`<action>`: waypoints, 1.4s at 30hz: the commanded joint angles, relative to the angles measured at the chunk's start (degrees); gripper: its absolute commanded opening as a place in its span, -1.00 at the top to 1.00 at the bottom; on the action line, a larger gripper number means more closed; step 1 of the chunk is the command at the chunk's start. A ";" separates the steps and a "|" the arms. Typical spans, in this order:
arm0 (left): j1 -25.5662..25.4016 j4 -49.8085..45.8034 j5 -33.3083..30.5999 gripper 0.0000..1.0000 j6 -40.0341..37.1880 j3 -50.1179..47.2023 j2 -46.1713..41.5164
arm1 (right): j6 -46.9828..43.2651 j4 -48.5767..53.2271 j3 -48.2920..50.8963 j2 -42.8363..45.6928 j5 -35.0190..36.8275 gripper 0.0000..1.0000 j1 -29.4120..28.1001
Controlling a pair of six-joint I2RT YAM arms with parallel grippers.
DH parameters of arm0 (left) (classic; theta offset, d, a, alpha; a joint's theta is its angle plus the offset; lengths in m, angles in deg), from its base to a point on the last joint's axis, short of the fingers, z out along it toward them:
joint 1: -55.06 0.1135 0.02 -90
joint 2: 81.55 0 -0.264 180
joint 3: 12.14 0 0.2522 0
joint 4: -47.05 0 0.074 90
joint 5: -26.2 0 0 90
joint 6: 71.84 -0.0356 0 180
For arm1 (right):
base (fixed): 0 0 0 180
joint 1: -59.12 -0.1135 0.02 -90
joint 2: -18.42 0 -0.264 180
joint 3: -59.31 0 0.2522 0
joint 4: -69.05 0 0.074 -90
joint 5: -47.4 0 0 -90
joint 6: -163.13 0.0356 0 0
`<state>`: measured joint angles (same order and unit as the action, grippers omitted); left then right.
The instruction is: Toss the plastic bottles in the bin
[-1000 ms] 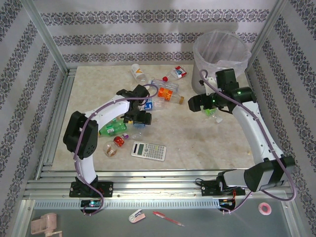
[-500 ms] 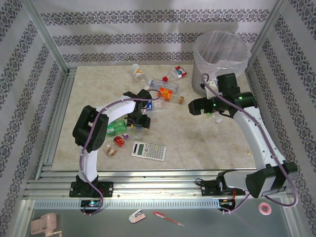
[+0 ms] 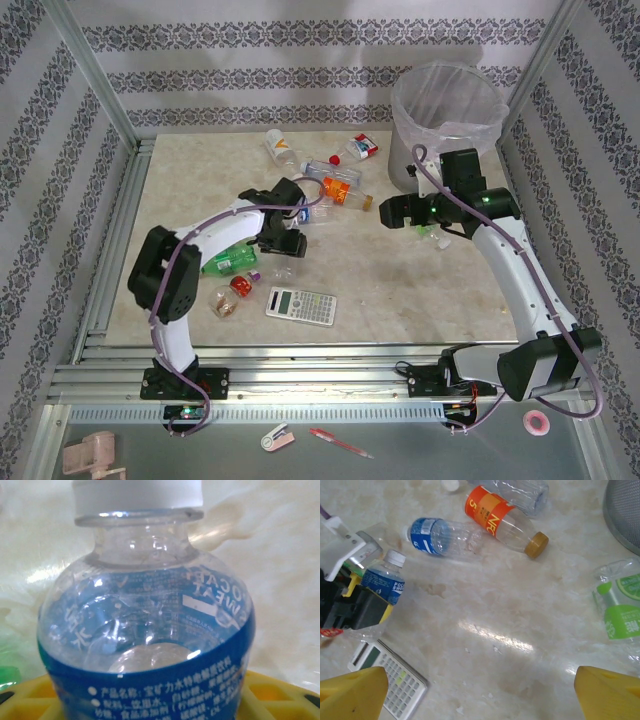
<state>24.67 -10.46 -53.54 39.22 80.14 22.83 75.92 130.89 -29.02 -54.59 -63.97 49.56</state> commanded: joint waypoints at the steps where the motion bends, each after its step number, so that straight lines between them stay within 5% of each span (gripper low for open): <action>1: -1.16 6.02 1.56 0.02 -2.54 -0.60 -6.48 | 3.85 -4.60 1.50 2.01 -4.62 -0.91 1.65; 15: -4.47 26.75 15.28 0.03 -6.27 -9.53 -20.53 | 19.67 -23.90 7.30 3.84 -27.17 -0.89 3.07; 25: -8.00 29.24 19.95 0.05 -8.44 -8.21 -20.28 | 23.96 -28.73 9.07 2.09 -27.60 -0.70 -3.06; 42: -11.75 31.35 22.10 0.13 -10.49 -7.51 -20.27 | 27.26 -31.02 10.80 -0.19 -28.12 -0.42 -5.19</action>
<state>14.00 17.65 -32.64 30.30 71.10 3.57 102.39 101.40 -19.38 -54.24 -90.52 44.97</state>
